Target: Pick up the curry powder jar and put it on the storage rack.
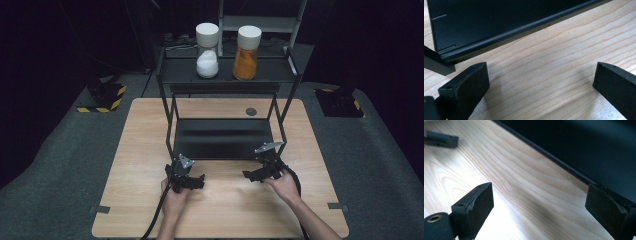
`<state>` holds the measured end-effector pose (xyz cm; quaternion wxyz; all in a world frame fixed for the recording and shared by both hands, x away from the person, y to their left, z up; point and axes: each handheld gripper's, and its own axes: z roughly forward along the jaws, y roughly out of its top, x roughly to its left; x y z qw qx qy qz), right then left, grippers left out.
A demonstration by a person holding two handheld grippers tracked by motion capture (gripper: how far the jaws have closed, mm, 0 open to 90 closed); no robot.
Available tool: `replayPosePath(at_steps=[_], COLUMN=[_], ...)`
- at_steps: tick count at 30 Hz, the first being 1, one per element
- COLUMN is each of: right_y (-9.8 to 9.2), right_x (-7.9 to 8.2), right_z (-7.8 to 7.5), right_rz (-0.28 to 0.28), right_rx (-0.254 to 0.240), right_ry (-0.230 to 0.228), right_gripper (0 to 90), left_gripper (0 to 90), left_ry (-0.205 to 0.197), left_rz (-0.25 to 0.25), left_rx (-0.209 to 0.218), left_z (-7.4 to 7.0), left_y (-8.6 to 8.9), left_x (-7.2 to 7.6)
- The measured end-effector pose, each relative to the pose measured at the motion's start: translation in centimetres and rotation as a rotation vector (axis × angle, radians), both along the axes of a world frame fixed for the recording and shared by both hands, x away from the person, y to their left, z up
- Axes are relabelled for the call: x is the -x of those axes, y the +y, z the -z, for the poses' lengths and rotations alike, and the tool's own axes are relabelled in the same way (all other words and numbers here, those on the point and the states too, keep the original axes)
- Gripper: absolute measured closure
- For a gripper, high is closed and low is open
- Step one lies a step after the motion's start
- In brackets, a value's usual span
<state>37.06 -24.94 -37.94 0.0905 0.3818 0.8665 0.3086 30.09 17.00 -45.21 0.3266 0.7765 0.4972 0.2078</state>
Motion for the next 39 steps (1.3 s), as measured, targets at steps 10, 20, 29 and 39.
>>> replayPosePath(at_steps=[10, 20, 29, 39], right_y=[0.1, 0.4, -0.1, -1.1], right_x=[1.3, 3.6, 4.9, 6.1], right_z=[2.2, 4.1, 5.5, 6.9], right_rz=[0.027, 0.071, 0.075, 0.082], right_rx=[0.018, 0.038, 0.021, -0.034], right_ry=[-0.008, -0.074, -0.126, -0.184], right_gripper=[7.7, 7.3, 5.5, 5.5], left_gripper=[0.4, 0.5, 0.4, 0.5], left_ry=[0.0, 0.0, 0.0, 0.0], left_rz=[0.0, 0.0, 0.0, 0.0], left_rx=[0.0, 0.0, 0.0, 0.0], left_z=[0.0, 0.0, 0.0, 0.0], left_y=[0.0, 0.0, 0.0, 0.0], left_x=[0.0, 0.0, 0.0, 0.0])
